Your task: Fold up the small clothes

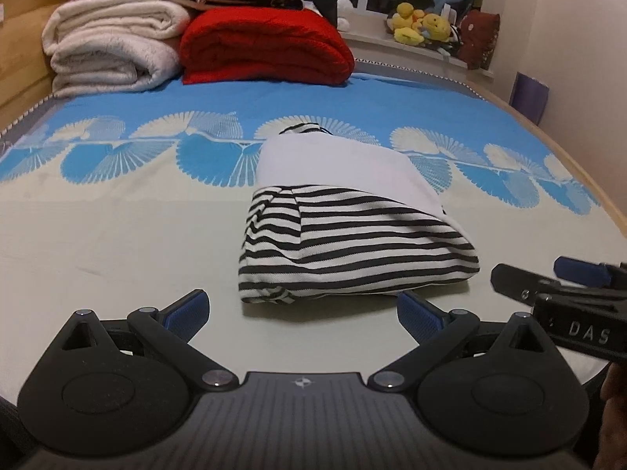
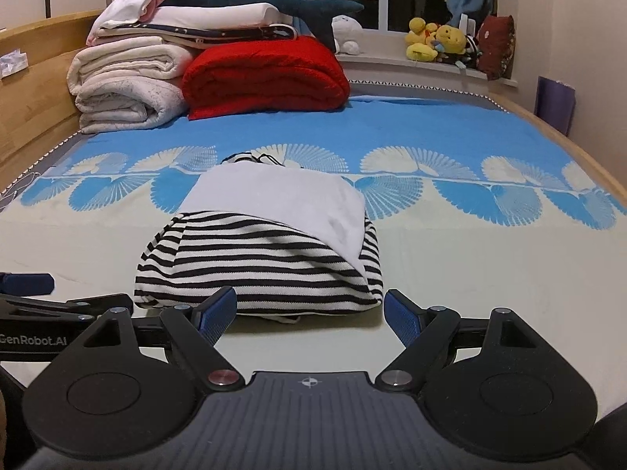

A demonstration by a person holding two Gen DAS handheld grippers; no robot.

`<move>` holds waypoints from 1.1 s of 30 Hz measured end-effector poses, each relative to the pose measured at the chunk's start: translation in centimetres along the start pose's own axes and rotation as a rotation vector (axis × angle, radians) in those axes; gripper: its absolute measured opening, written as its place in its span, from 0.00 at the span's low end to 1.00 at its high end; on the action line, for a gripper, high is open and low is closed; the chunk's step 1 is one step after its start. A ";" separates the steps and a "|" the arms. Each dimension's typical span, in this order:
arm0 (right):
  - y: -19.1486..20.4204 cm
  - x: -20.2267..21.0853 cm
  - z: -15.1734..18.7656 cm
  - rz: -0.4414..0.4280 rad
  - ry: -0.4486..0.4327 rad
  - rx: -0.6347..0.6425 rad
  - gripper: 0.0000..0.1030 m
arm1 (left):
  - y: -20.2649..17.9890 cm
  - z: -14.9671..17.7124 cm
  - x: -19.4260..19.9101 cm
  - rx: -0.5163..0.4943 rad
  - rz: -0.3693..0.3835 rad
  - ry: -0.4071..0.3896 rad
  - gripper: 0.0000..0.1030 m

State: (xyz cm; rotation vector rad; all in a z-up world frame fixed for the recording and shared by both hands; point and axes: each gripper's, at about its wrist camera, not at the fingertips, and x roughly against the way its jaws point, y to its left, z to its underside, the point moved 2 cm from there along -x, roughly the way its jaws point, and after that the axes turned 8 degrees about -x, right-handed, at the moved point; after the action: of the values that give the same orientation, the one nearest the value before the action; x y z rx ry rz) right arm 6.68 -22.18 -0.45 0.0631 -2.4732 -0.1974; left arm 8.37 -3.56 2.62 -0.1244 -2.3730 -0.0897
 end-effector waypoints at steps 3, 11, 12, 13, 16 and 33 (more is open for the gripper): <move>0.2 0.0 0.1 -0.005 0.001 0.016 0.81 | -0.1 0.1 -0.2 -0.006 0.005 -0.002 0.99; 0.2 -0.3 0.0 0.002 0.007 0.015 0.81 | -0.1 0.2 -0.4 0.000 0.007 -0.012 0.99; 0.2 -0.3 0.0 0.001 0.007 0.016 0.81 | -0.1 0.2 -0.4 -0.001 0.007 -0.011 0.99; 0.3 -0.3 0.0 0.000 0.007 0.019 0.81 | -0.1 0.2 -0.4 -0.002 0.005 -0.011 0.99; 0.3 -0.4 0.1 0.004 0.013 0.021 0.81 | -0.1 0.2 -0.6 0.001 0.008 -0.006 0.99; 0.5 -1.0 0.1 0.004 0.033 0.015 0.81 | 0.1 0.3 -1.0 0.009 0.004 0.005 0.99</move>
State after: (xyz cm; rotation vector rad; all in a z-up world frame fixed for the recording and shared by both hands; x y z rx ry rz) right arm 7.39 -21.60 -1.10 0.0674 -2.4425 -0.1744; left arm 8.88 -3.49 1.71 -0.1245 -2.3680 -0.0776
